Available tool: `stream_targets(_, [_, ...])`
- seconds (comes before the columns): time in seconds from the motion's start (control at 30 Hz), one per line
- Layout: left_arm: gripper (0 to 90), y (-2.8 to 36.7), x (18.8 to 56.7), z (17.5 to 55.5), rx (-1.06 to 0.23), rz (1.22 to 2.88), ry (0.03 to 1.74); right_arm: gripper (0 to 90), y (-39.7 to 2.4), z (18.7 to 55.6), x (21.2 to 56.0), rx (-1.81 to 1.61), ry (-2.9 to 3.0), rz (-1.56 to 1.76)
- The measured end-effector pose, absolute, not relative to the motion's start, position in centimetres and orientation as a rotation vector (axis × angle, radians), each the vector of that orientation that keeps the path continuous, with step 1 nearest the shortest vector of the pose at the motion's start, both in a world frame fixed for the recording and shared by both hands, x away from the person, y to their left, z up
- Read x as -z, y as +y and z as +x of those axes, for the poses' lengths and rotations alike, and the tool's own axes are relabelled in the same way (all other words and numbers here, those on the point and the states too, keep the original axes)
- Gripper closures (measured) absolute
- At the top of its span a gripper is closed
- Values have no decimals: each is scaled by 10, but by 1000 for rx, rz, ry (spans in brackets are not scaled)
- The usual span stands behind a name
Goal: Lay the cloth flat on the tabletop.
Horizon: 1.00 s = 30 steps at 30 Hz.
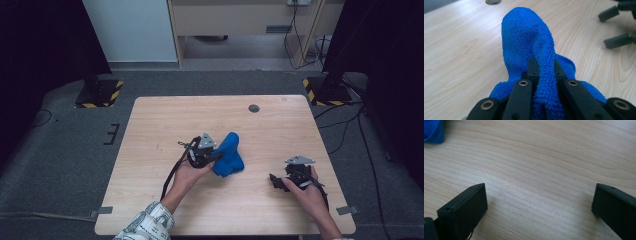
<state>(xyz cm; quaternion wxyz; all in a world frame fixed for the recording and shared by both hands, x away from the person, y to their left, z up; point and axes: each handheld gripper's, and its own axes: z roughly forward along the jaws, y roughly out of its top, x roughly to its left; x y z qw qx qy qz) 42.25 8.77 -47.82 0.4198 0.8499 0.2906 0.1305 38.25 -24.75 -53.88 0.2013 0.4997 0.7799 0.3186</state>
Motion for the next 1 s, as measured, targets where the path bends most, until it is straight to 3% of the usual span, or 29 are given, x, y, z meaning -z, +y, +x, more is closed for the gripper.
stream_targets(0.33, [807,73,509,415,-326,2201,699,9,-247,386,538,-884,2193,1390])
stream_targets(0.37, [798,71,511,414,-343,2204,692,71,-247,386,536,-887,2204,1381])
stream_targets(0.4, [785,71,511,414,-343,2204,692,71,-247,386,536,-887,2204,1381])
stream_targets(0.53, [692,72,508,410,-370,2195,675,155,-243,388,526,-936,2198,1331])
stream_targets(0.6, [548,73,507,409,-386,2188,678,186,-241,387,521,-960,2191,1301])
stream_targets(1.0, [249,96,476,394,-413,2026,693,415,-213,388,501,-1005,2246,1189])
